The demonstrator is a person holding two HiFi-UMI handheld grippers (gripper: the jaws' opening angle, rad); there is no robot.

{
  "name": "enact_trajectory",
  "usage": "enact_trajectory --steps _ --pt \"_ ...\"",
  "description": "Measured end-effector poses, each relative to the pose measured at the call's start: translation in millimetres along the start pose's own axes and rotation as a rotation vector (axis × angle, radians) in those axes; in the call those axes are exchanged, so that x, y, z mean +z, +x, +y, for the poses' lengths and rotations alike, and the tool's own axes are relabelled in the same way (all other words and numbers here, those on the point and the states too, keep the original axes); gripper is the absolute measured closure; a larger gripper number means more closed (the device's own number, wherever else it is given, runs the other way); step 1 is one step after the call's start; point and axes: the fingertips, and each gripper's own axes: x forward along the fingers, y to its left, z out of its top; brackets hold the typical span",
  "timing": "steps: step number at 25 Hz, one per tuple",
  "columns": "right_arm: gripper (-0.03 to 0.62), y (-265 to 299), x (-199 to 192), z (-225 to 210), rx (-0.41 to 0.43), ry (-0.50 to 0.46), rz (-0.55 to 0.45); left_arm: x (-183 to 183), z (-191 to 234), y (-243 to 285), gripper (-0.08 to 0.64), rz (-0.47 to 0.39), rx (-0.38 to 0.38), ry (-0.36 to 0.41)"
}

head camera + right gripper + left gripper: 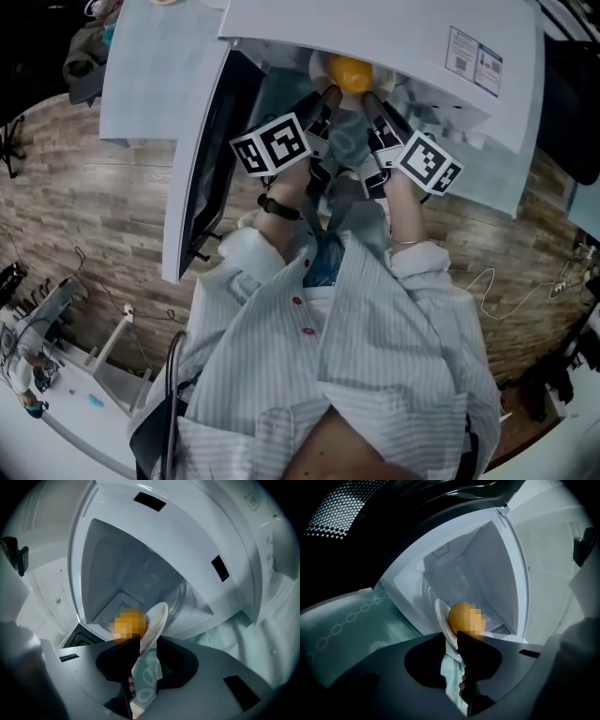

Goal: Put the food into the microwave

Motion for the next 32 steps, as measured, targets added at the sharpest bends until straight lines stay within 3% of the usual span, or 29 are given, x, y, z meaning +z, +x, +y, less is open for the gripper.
enact_trajectory --steps 10,17,25,32 --pt "0.465 12.9 11.9 -5.0 -0.035 -0.095 -0.033 8.3 3.6 13.4 0.474 0.02 0.045 0.17" --pt "0.459 22.7 24.1 -4.0 -0.048 -0.147 -0.073 19.9 -1.5 25.8 0.457 0.034 0.081 0.332" --pt "0.454 34.0 36.1 -2.2 -0.061 -0.206 -0.098 29.5 6.0 36.3 0.428 0.036 0.128 0.389" --pt "0.445 40.2 42.6 -1.0 -0.089 -0.285 -0.119 37.6 10.2 40.5 0.391 0.026 0.186 0.498"
